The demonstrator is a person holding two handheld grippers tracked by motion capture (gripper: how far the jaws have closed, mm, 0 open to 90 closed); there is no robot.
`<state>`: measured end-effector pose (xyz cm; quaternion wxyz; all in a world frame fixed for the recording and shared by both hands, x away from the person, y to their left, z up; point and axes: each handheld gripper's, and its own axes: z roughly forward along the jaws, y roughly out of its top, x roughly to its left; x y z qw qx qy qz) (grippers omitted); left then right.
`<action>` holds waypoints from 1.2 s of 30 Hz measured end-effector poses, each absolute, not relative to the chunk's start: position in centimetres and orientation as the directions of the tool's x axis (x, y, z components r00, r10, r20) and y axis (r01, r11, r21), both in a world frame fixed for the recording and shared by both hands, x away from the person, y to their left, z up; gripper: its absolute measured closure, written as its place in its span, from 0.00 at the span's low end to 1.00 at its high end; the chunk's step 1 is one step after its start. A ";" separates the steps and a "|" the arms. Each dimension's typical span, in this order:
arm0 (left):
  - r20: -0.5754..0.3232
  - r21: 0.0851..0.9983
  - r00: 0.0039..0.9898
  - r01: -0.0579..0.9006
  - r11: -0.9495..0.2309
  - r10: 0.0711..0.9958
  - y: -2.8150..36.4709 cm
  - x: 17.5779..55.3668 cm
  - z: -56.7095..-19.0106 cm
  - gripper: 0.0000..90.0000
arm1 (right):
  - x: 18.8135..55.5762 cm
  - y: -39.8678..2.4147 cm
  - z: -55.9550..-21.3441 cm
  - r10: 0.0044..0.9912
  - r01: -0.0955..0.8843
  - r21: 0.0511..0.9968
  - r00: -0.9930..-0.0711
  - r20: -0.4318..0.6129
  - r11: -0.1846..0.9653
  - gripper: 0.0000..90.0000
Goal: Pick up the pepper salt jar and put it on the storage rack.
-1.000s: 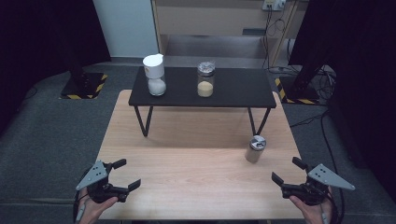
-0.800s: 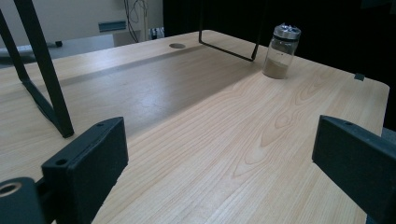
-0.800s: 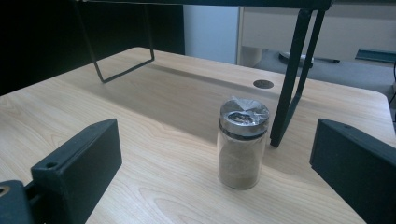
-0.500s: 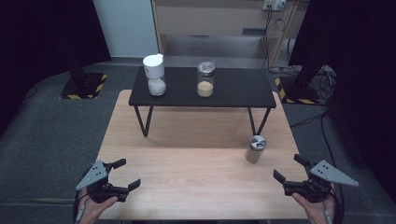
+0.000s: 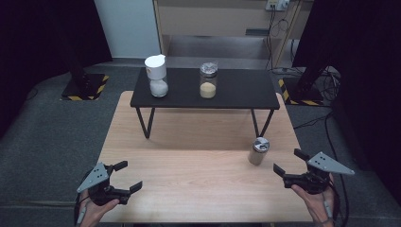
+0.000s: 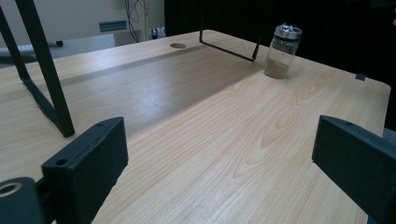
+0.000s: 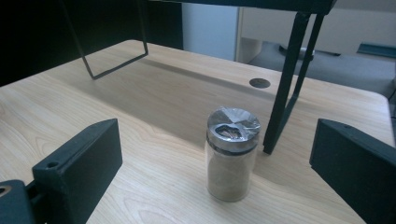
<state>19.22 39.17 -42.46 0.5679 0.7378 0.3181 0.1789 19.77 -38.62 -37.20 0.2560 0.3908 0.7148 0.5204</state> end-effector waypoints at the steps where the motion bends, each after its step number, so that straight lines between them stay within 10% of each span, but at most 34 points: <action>1: -0.097 0.952 0.734 0.266 -0.153 0.673 39.2 19.2 -42.5 0.03 | 20.0 -38.5 -37.2 0.825 0.293 0.943 -0.564 0.035 0.160 0.03; 36: -0.098 0.951 0.733 0.268 -0.153 0.673 39.1 19.3 -42.5 0.03 | 26.8 -36.4 -40.1 0.825 0.375 0.906 -0.562 0.053 0.198 0.06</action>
